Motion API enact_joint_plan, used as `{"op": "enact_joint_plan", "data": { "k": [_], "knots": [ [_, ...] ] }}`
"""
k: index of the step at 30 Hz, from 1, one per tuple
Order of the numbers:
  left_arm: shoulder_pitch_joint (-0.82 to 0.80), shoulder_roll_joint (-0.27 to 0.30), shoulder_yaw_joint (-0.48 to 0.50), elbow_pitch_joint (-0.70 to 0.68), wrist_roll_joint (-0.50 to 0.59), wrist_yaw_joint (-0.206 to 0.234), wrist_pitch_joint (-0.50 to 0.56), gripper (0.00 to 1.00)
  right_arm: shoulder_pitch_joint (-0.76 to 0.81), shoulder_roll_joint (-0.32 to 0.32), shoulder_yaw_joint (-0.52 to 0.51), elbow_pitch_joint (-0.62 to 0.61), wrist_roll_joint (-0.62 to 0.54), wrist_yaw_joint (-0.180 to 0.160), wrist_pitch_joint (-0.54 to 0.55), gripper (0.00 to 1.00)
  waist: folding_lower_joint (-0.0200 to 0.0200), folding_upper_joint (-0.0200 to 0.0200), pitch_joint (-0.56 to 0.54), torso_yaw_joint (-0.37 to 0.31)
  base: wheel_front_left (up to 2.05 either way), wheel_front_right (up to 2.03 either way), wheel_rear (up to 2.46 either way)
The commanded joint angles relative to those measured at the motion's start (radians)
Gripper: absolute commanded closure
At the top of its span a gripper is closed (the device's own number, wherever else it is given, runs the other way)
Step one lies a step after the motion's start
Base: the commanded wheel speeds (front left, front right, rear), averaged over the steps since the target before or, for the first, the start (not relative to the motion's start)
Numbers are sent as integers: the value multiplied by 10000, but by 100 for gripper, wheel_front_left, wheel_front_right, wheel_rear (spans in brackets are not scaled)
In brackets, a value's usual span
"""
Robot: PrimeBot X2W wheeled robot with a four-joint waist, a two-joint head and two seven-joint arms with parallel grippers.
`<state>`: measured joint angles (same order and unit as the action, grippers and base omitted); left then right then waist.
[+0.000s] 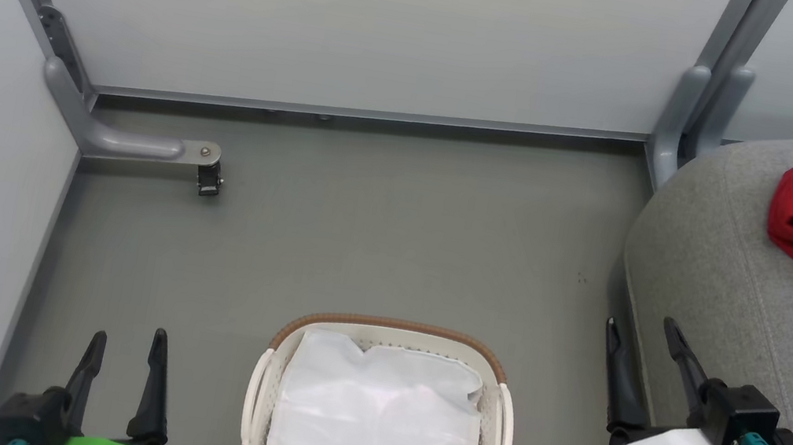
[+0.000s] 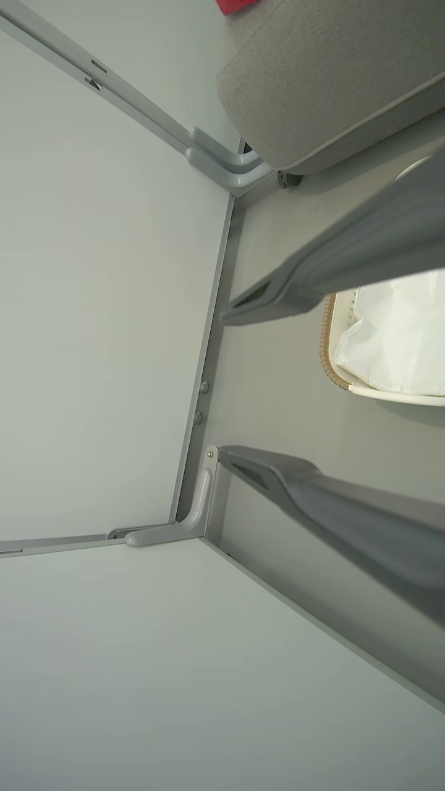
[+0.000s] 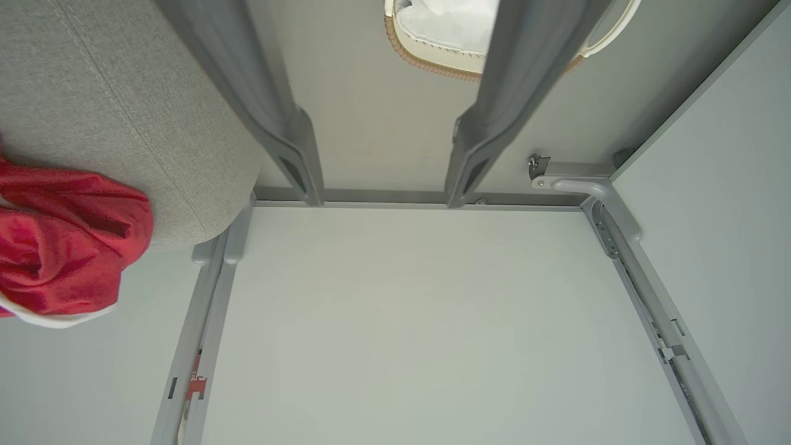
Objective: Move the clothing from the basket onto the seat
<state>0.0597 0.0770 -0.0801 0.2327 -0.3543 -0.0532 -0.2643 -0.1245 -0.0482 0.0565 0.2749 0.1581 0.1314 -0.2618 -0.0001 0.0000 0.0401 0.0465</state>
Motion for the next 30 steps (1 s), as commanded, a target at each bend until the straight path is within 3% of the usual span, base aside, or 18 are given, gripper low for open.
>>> {"op": "enact_joint_plan", "data": {
  "k": [1,30],
  "knots": [
    [192,-23,83,-39,108,-67,0,0,193,-47,11,-111,48,-15,-48,0,1,0,-63,-52,0,0,0],
    [293,-249,437,-245,463,-257,1,0,435,-45,158,103,256,-15,-48,0,1,0,-137,-70,0,0,0]
  ]
}}
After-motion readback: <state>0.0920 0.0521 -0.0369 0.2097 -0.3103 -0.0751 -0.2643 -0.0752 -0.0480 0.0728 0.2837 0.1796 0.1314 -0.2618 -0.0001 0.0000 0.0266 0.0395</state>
